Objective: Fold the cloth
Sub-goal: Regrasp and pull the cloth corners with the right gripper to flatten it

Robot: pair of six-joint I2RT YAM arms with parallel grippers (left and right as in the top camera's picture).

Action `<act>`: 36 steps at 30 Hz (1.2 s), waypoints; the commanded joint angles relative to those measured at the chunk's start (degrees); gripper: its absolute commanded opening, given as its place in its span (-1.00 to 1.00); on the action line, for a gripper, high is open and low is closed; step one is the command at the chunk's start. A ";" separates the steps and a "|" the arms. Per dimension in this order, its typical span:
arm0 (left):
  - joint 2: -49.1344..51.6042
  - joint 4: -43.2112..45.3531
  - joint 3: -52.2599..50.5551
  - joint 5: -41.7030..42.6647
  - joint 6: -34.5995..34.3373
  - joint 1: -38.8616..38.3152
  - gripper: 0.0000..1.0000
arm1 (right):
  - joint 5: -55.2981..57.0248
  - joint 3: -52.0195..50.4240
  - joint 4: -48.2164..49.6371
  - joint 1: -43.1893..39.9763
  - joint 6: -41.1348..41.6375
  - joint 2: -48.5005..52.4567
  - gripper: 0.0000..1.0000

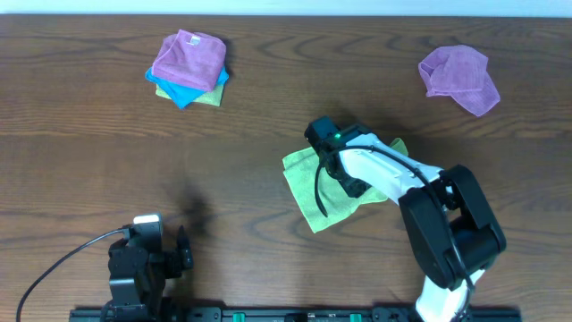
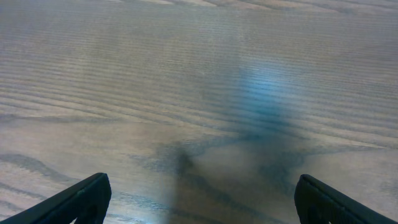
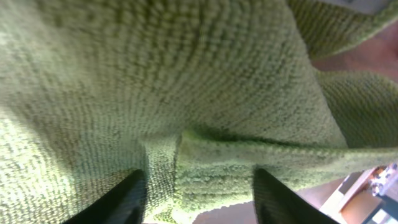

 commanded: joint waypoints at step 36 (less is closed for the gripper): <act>-0.37 -3.82 -0.50 -3.80 1.51 -0.11 0.91 | -2.43 -0.11 -22.80 -3.19 40.54 -7.30 -0.97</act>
